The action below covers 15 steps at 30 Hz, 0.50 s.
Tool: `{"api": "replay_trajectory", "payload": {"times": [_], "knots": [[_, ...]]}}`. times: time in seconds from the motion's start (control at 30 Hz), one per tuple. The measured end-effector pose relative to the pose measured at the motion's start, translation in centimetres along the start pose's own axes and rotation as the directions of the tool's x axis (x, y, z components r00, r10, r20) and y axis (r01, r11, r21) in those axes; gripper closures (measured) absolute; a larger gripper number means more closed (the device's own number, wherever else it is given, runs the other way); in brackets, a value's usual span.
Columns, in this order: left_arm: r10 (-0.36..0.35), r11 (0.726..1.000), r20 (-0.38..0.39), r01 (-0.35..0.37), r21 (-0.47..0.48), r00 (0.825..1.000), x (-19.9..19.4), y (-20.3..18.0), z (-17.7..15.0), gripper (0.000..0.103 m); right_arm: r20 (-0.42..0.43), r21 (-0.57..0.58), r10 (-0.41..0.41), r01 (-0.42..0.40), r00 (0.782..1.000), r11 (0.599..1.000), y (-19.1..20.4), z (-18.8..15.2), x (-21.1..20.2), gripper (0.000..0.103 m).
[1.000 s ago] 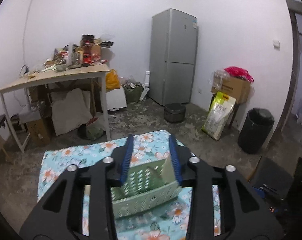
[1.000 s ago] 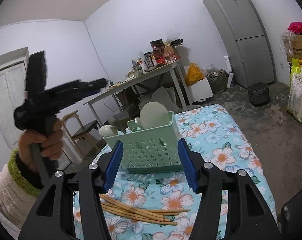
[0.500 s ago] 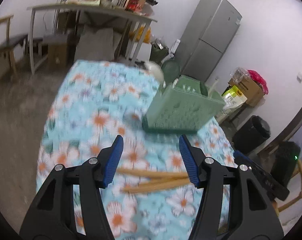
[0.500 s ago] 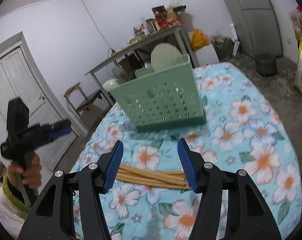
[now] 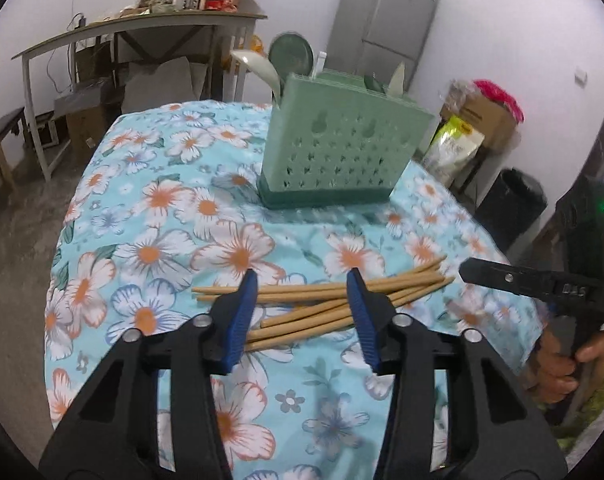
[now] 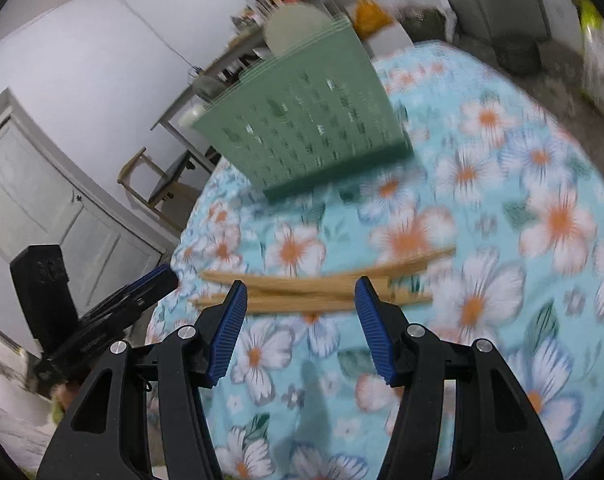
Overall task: Organize utensils
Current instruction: 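Grasp the wooden chopsticks on the cloth with the left gripper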
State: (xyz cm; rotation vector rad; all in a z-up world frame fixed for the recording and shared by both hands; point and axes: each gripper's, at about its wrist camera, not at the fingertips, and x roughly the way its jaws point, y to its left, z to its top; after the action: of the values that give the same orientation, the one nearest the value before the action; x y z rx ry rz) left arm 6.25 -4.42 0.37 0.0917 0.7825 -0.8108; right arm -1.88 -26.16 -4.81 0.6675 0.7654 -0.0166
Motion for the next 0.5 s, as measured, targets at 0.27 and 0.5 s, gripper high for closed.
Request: {"api": "replay_trajectory", "payload": {"times": [0.27, 0.5], "knots": [[-0.011, 1.000, -0.012, 0.012, 0.018, 1.000, 1.4, 0.5, -0.2, 0.083, -0.048, 0.202, 0.044, -0.034, 0.998, 0.979, -2.7, -0.6, 1.2, 0.055], [-0.032, 0.999, -0.007, 0.032, -0.010, 0.999, 1.1, 1.4, -0.9, 0.087, -0.034, 0.398, 0.117, -0.094, 0.993, 0.912, -5.6, -1.4, 3.0, 0.064]]}}
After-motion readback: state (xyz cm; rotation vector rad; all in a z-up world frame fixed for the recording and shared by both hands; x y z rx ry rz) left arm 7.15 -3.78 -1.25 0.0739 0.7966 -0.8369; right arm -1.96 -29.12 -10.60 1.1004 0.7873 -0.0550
